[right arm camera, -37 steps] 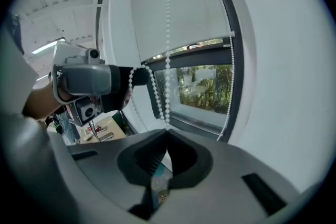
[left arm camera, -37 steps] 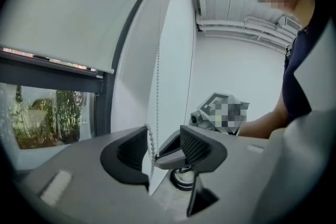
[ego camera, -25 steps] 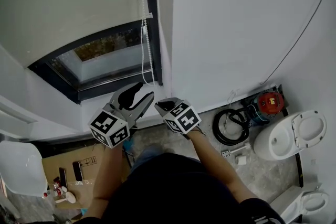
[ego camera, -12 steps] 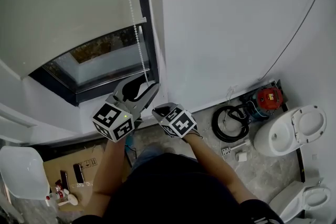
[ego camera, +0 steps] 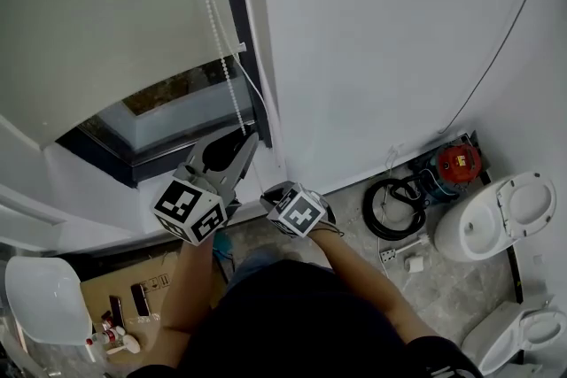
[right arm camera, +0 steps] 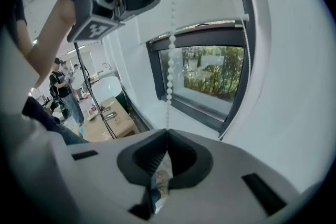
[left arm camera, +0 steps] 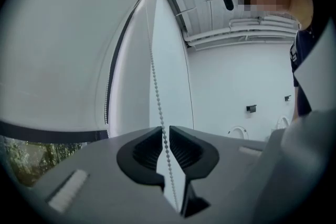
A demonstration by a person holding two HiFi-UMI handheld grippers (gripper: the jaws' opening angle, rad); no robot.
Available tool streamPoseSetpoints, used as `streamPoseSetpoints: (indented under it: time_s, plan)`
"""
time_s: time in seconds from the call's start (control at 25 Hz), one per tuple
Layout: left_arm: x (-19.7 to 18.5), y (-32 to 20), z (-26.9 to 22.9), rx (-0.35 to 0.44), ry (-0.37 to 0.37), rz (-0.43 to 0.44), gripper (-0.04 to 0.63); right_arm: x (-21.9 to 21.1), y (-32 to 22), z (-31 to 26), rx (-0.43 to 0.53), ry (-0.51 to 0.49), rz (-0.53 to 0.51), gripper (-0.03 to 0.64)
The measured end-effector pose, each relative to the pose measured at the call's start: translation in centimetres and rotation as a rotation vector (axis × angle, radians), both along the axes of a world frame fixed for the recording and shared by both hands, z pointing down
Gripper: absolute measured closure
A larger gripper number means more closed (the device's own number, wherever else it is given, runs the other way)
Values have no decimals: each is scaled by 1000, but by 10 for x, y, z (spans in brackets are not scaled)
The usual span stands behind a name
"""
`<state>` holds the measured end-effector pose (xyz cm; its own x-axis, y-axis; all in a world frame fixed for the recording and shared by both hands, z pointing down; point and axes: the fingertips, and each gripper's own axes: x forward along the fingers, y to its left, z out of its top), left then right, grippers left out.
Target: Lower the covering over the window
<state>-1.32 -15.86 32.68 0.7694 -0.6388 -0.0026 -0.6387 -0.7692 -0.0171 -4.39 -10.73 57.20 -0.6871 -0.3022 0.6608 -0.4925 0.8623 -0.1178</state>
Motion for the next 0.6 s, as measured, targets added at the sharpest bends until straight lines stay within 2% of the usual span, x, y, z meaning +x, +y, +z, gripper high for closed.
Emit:
streamPoseSetpoints:
  time_s: [0.08,0.2,0.4,0.6]
  plan:
    - [-1,0,4,-10,-4,-1,560,0,4,6,-15,-14,10,604]
    - [-4,-3,6,-29,28,0,572,1,2,8,-34,-22,20,604]
    - [-6,-6,36,-119,17,0,577,11,14,41,-88,76,-1,604]
    - [-8,-11,69,-202,18,-12,577,21,23,62,-102,178,-56,603]
